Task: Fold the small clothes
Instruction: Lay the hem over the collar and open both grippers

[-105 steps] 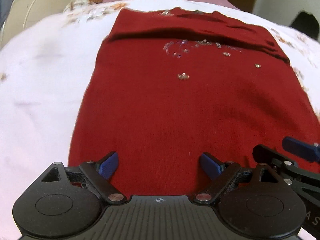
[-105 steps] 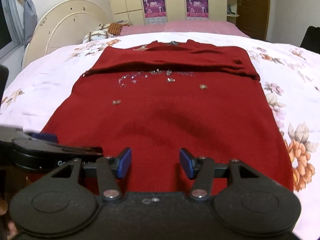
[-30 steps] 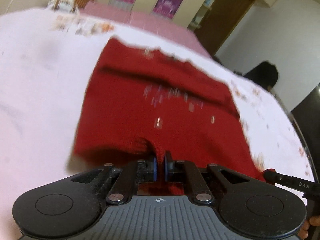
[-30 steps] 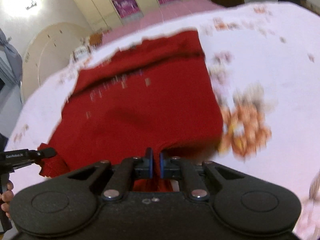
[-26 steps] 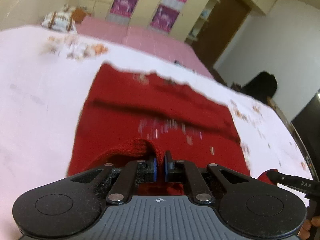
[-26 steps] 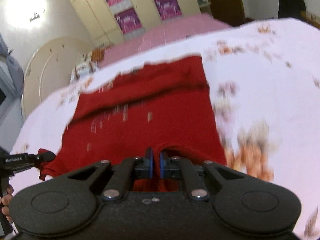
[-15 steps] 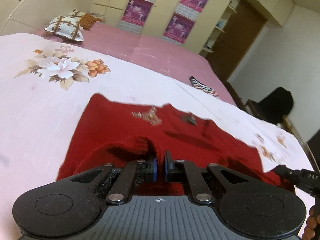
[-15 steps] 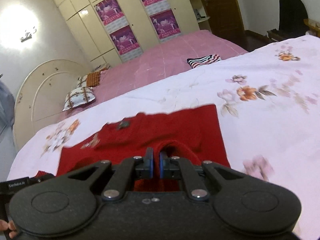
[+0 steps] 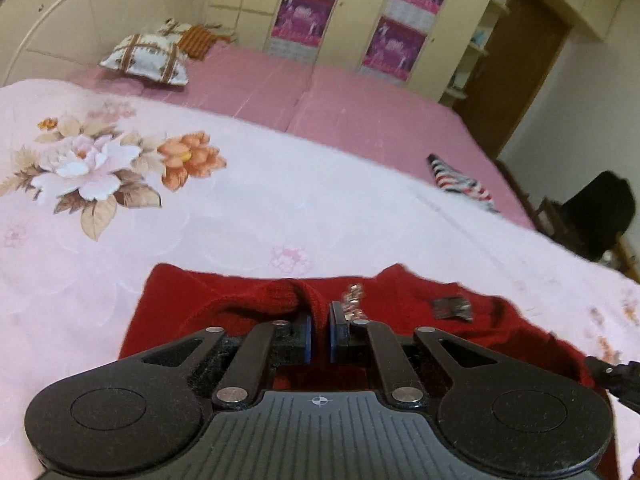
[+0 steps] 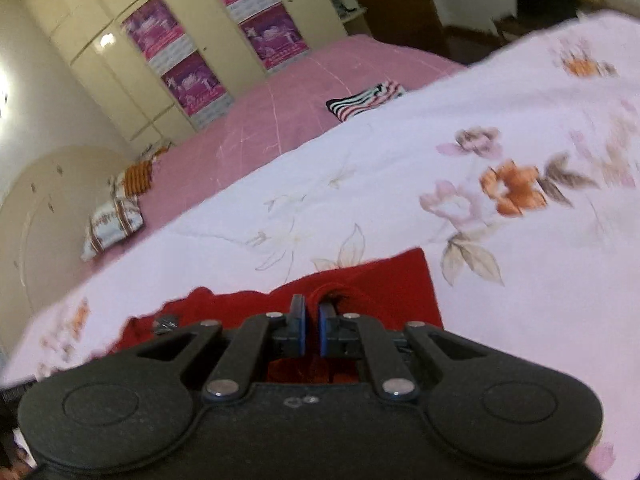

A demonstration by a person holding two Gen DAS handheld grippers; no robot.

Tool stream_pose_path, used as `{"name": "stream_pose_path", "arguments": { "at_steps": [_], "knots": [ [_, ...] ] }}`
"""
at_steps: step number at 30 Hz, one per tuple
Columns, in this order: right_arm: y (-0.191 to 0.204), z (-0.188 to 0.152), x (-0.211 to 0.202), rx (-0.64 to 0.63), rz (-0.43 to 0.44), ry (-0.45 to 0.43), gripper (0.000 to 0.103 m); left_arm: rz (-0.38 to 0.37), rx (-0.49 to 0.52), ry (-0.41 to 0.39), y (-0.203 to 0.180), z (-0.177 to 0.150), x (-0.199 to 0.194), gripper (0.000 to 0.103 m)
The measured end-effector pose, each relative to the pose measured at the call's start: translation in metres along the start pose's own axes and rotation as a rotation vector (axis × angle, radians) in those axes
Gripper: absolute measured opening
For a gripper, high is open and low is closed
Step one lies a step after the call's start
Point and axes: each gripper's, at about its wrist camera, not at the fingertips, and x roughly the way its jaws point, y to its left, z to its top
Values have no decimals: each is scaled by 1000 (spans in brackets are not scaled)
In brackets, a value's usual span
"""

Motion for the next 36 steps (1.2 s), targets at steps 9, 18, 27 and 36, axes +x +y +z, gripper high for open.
{"name": "stream_pose_path", "arguments": {
  "at_steps": [9, 18, 27, 36],
  "knots": [
    [-2, 9, -27, -37, -93, -126, 60, 51, 8, -120, 12, 4, -42, 102],
    [57, -32, -20, -412, -111, -81, 36, 12, 168, -16, -19, -38, -37, 98],
    [34, -56, -13, -516, -214, -61, 39, 67, 230, -44, 3, -81, -64, 97],
    [68, -85, -64, -566, -116, -92, 40, 72, 255, -65, 6, -97, -103, 97]
  ]
}}
